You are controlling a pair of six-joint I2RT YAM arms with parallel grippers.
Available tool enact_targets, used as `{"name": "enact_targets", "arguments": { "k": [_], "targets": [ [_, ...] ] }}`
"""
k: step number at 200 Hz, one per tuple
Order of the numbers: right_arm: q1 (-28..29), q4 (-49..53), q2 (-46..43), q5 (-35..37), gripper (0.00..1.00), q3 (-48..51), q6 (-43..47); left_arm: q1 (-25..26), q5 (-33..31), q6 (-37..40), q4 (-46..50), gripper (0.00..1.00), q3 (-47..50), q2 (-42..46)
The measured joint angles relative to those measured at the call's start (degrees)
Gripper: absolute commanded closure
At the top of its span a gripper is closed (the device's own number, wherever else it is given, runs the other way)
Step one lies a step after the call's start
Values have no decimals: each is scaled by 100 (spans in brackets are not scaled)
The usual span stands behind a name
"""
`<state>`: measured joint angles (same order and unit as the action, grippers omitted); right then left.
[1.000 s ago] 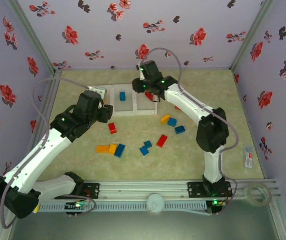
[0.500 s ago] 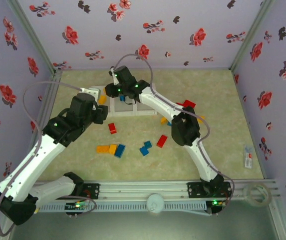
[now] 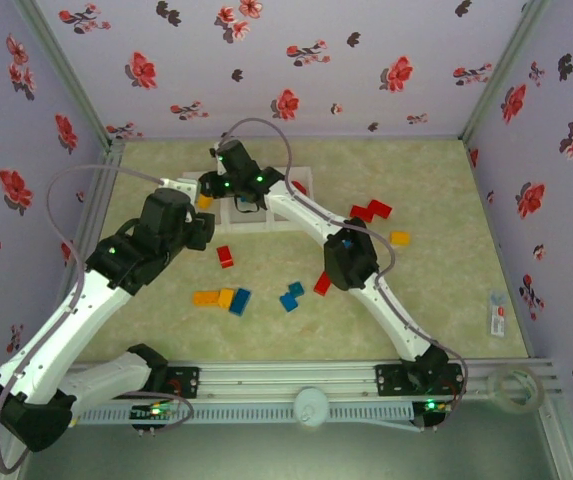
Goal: Sort the legos into containers by color
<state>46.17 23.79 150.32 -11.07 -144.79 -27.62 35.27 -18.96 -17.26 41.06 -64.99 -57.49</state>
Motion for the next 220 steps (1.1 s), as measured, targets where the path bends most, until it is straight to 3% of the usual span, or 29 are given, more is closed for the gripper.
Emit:
{"name": "enact_targets", "arguments": {
  "k": [25,76,102,171,220],
  "targets": [
    [-4,15,98,-35,49,-225,-72,-2,-11,-37,0,38,24,0],
    [-17,337,-85,61,49,22,192,-2,-13,-39,24,37,24,0],
    [-68,450,-1097,260,49,1480,476,-4,-13,-42,70,36,22,13],
    [-337,315,-5145,1401,48,5490,1255,-2,11,-81,131,35,-136,-234],
    [-503,455,-6186,1934,48,7036,1298,-4,4,-275,262,35,-337,-809]
  ]
}}
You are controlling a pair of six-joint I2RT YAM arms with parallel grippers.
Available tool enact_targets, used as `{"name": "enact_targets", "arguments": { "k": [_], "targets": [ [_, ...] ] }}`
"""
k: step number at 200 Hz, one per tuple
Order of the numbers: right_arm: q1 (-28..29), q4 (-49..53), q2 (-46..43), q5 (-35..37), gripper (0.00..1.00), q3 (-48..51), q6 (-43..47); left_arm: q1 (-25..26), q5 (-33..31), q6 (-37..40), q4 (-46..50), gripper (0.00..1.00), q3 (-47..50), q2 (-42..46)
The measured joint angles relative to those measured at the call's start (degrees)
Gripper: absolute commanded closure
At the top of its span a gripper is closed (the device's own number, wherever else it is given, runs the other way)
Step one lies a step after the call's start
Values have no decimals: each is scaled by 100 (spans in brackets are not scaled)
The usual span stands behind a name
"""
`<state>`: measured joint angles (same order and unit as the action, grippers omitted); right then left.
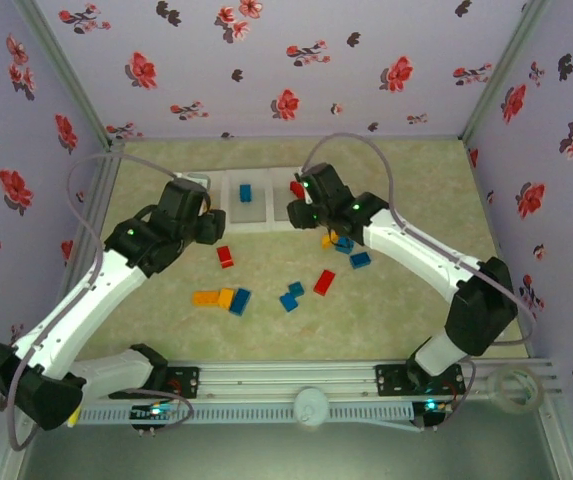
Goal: Sort the legos into containers by color
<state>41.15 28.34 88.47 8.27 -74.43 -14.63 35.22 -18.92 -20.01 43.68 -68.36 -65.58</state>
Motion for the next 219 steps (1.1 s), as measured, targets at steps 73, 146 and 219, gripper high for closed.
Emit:
{"name": "enact_targets", "arguments": {
  "k": [73,146,219],
  "targets": [
    [-341,-9,-339,188,48,595,-339,-101,-55,-953,511,36,151,-334],
    [-431,-13,-339,186,49,595,-363,-2,960,-1609,588,38,1403,-269],
    [-442,-15,-326,184,49,595,-402,555,1620,-1873,247,40,1797,-415]
  ]
}}
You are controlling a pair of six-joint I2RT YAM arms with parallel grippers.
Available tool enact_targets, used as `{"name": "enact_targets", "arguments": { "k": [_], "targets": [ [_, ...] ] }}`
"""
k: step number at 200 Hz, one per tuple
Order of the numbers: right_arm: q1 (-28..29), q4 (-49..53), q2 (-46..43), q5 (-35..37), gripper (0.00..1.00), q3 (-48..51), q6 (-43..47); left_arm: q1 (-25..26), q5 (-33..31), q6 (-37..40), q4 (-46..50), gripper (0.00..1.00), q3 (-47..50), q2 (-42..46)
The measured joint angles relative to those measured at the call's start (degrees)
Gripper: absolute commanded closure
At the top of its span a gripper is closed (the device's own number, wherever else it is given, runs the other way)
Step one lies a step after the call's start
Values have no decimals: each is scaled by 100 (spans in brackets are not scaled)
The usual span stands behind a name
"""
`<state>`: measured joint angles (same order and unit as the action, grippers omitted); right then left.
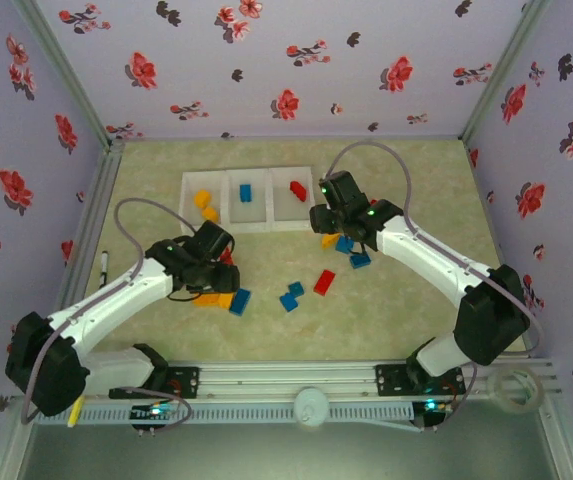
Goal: Sort the legos into containers by color
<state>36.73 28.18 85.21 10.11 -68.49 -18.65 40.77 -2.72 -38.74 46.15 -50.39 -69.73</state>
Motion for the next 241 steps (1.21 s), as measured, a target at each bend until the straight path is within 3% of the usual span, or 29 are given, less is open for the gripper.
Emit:
{"name": "enact_targets", "arguments": {
  "k": [43,138,241],
  "targets": [
    [0,2,0,0,49,2,0,103,39,-22,-157,46,0,-573],
    [0,7,-2,0,49,33,-2,103,37,-37,-264,47,184,-1064],
    [0,11,-2,0,49,81,0,103,-114,-92,-407,63,232,-1327]
  ]
}}
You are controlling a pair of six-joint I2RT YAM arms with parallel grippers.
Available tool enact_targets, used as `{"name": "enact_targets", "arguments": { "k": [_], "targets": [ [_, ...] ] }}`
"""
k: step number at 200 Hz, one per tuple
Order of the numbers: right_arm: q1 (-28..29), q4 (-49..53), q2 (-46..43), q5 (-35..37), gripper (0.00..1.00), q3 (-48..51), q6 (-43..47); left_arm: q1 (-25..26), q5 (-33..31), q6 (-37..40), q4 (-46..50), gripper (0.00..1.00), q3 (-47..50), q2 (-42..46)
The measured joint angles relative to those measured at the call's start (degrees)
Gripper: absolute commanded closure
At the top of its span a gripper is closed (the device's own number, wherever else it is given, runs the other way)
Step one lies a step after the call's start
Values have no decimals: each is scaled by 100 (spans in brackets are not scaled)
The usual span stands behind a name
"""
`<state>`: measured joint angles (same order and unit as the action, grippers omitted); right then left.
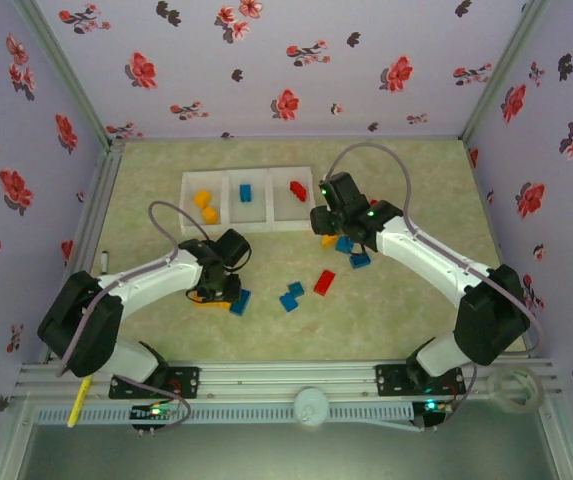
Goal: Sort the legos into containers by color
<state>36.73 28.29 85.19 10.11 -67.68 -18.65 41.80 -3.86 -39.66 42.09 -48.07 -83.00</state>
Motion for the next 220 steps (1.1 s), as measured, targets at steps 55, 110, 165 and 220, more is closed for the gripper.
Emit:
{"name": "enact_targets", "arguments": {
  "k": [55,110,165,220],
  "targets": [
    [0,9,0,0,49,20,0,-63,-232,-26,146,65,-133,2],
    [0,7,0,0,49,31,0,-898,-560,308,267,64,-988,13],
    [0,0,0,-2,49,46,-2,-2118,-669,973,-46,65,-2100,-251],
    [0,-11,0,-66,50,116,-2,-2785,-546,1510,-420,65,-3274,-1480]
  ]
}}
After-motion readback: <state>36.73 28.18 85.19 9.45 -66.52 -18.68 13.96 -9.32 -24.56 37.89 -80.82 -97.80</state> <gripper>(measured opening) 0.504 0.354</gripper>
